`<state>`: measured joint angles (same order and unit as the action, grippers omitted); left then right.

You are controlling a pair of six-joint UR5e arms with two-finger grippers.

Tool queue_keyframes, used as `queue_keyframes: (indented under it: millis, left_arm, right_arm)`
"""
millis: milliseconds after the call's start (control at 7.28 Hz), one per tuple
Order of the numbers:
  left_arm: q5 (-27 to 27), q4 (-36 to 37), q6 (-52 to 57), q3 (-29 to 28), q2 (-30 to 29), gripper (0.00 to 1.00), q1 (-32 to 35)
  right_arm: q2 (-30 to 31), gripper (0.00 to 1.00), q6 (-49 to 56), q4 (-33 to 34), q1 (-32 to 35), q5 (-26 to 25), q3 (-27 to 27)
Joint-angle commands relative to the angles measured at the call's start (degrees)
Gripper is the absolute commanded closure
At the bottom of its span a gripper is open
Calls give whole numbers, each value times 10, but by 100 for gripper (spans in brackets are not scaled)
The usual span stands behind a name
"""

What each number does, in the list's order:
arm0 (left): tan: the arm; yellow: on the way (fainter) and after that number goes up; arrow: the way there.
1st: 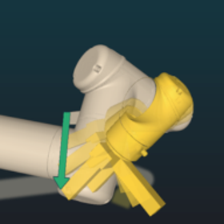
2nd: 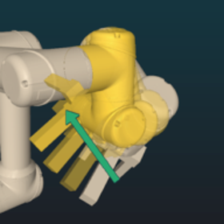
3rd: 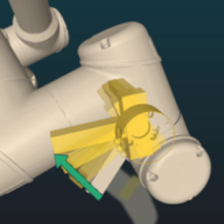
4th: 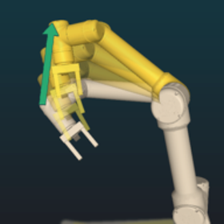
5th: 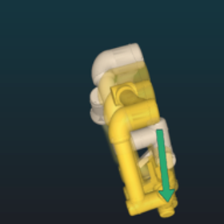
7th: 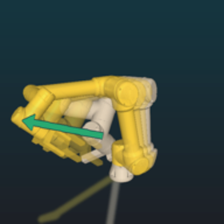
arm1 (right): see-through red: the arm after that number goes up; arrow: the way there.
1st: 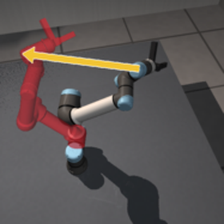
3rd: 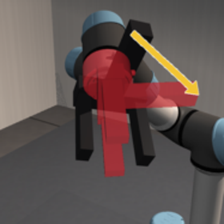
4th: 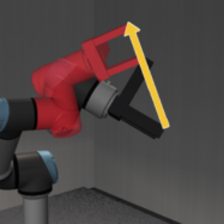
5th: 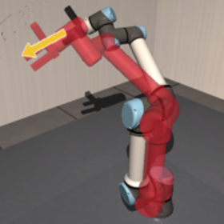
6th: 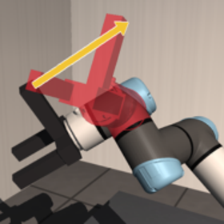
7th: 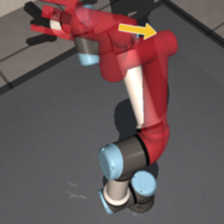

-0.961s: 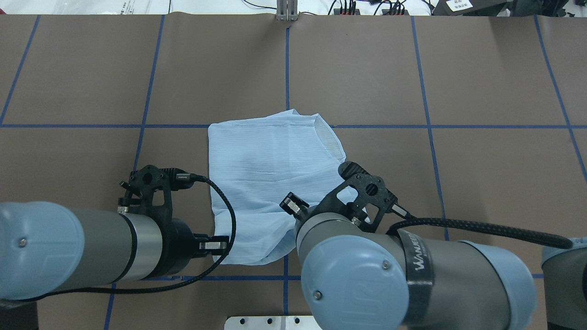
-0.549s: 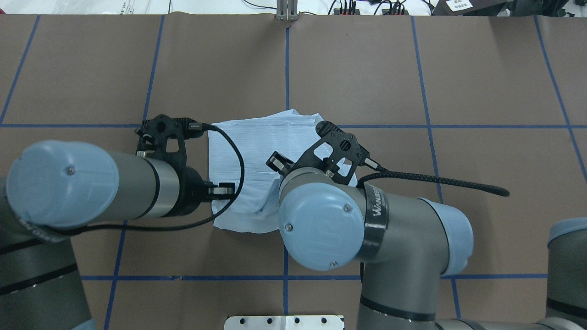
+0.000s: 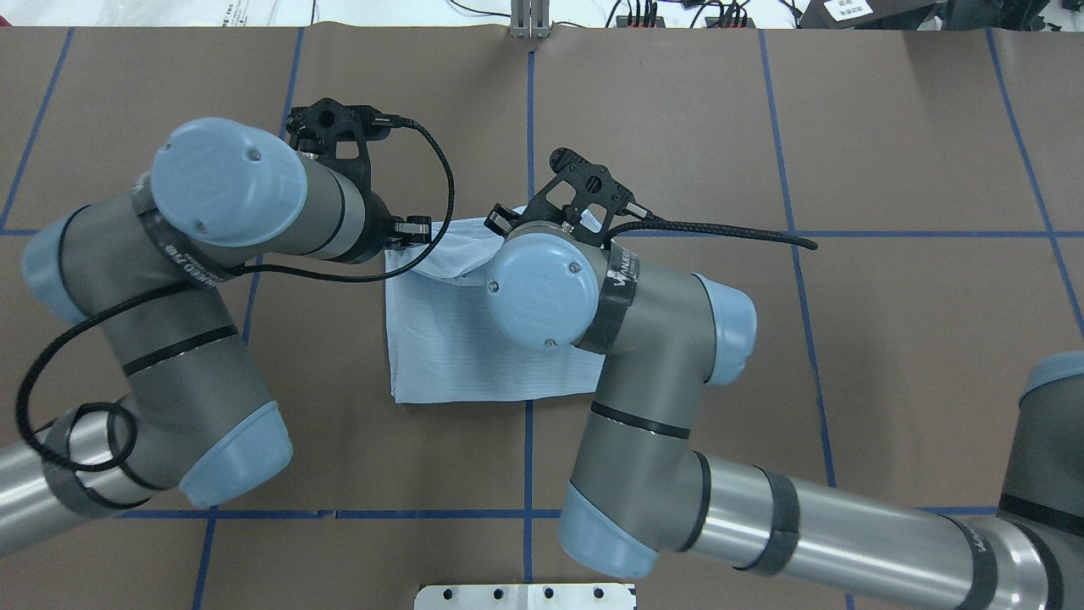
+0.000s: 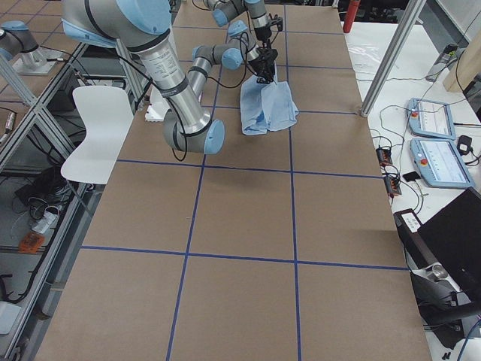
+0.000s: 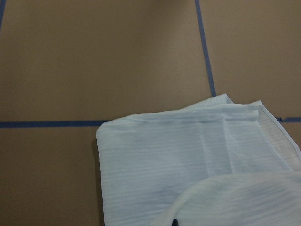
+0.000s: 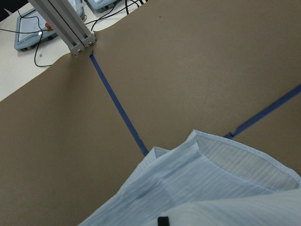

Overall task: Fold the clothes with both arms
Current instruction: 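Lay the folded edge down near the collar and open both grippers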

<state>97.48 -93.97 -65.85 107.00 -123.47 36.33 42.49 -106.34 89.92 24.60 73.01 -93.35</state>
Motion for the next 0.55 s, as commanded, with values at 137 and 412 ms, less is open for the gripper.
queue_keyframes:
  millis: [137, 412]
  left_arm:
    - [-5, -147, 20, -204, -44, 100, 34]
    - [-5, -167, 20, -231, -44, 100, 34]
  right_arm:
    - [-65, 100, 19, -105, 27, 9, 183]
    - [-76, 100, 32, -135, 26, 9, 231]
